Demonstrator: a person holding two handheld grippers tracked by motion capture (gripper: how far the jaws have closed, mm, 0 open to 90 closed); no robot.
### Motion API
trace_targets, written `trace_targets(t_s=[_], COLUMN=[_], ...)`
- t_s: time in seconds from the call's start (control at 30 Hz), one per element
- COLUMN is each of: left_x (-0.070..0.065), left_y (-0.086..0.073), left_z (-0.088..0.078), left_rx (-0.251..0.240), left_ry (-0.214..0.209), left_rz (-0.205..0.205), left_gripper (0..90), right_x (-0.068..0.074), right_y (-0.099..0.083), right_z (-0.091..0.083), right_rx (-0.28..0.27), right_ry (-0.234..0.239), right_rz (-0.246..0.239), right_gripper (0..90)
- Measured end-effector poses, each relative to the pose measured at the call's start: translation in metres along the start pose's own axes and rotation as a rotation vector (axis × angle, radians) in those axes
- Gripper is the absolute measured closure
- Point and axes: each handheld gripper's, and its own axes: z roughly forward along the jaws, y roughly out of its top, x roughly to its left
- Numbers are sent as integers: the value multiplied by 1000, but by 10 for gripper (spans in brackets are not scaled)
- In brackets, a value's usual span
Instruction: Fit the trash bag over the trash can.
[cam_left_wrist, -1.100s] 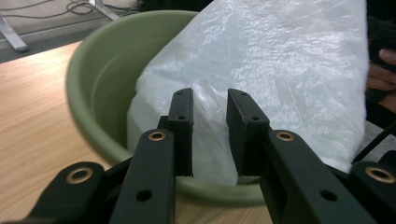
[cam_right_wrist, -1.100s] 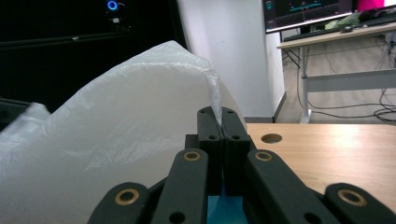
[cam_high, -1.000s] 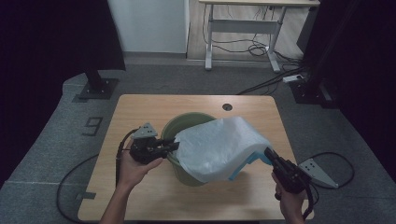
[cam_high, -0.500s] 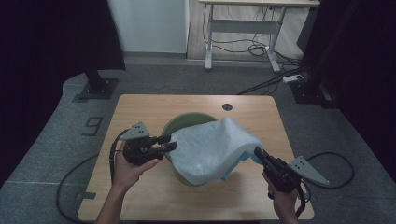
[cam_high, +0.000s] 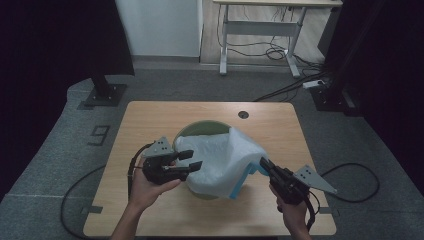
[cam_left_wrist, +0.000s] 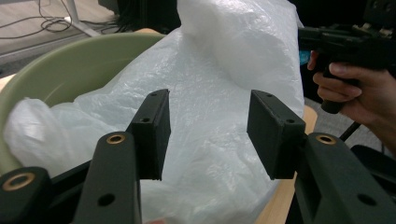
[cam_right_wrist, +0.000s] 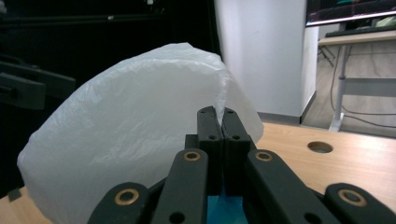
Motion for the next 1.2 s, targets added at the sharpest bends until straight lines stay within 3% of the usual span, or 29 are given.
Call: trace_targets(t_s=[0.2,0.43,0.73,1.2], left_x=[-8,-15,-24,-35], left_y=[0,-1,1,5], left_z=[7,11,18,34], left_rx=[11,11,15,41], left_ry=[-7,-34,-79,-95], left_rz=[16,25,26,41], left_gripper=[476,440,393,395], right_x=[14,21,16,9], right_y=[-3,-7,-5,-3], right_z=[12,16,11,5], right_rx=[26,27,20,10], right_ry=[11,15,3,-11], right_rz=[-35,-29,-21,5], right_gripper=[879,878,879,879])
